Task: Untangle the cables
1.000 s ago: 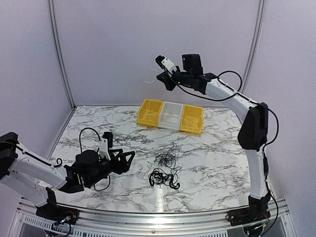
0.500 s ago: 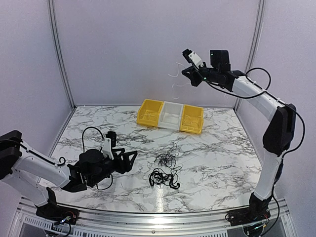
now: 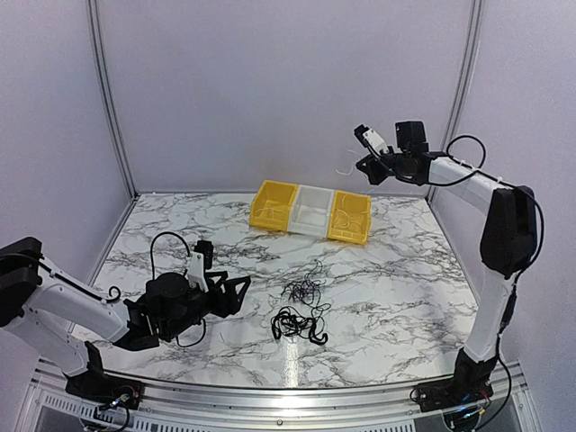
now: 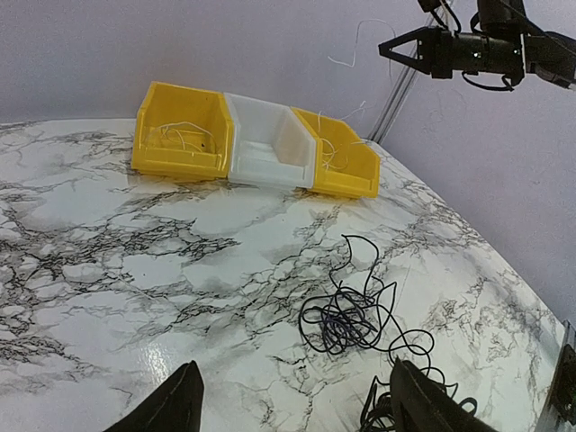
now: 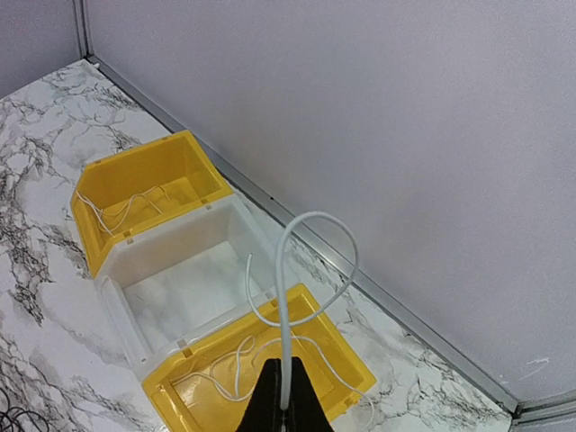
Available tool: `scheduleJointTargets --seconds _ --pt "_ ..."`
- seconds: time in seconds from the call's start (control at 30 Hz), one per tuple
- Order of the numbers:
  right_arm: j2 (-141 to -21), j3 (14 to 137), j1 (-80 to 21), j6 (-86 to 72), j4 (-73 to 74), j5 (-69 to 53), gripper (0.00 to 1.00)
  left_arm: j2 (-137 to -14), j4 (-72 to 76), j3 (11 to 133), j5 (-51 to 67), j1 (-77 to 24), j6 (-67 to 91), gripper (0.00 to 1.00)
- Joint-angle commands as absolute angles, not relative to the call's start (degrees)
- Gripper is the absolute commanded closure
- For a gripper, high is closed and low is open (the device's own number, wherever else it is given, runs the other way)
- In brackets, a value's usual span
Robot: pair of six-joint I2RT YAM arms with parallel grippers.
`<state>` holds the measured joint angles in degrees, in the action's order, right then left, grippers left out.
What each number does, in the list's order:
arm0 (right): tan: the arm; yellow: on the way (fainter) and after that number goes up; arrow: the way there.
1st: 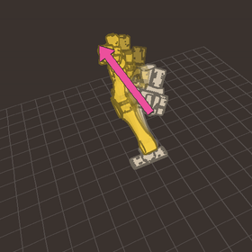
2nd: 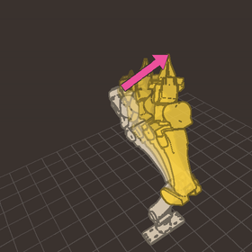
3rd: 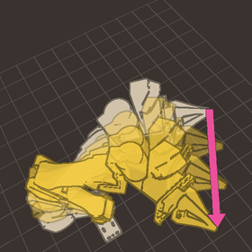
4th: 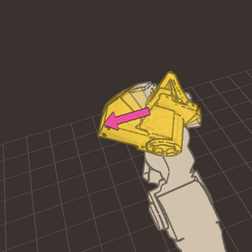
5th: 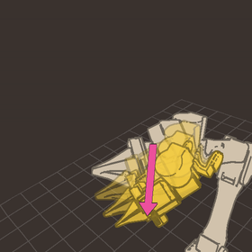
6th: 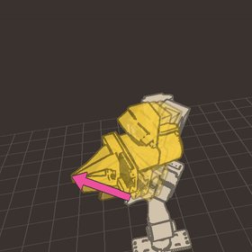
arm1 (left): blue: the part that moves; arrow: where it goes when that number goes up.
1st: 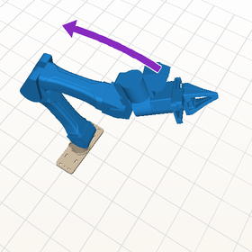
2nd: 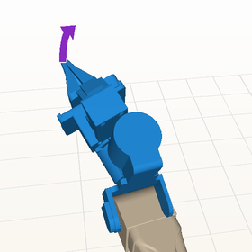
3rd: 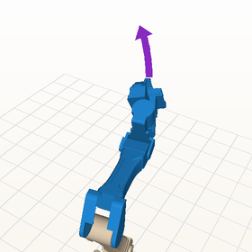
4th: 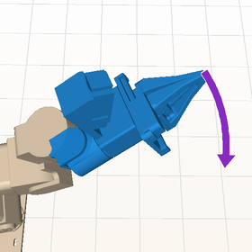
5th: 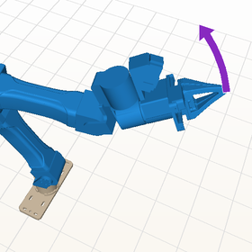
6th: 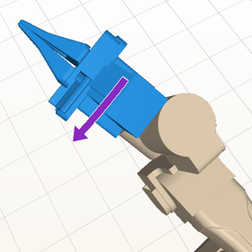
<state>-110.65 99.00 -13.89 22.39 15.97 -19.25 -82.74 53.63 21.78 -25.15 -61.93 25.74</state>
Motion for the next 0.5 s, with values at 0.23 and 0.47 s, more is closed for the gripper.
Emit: scheduleJointTargets --seconds 0.23,0.47 --pt "-121.6 101.1 -12.9 18.8 20.5 -21.5 1.00 -83.3 52.7 22.9 -25.8 -62.1 26.7 0.26" --pt "-125.2 103.1 -12.9 16.1 21.9 -21.1 1.00 -83.1 52.6 22.3 -25.9 -62.1 27.4 0.26"
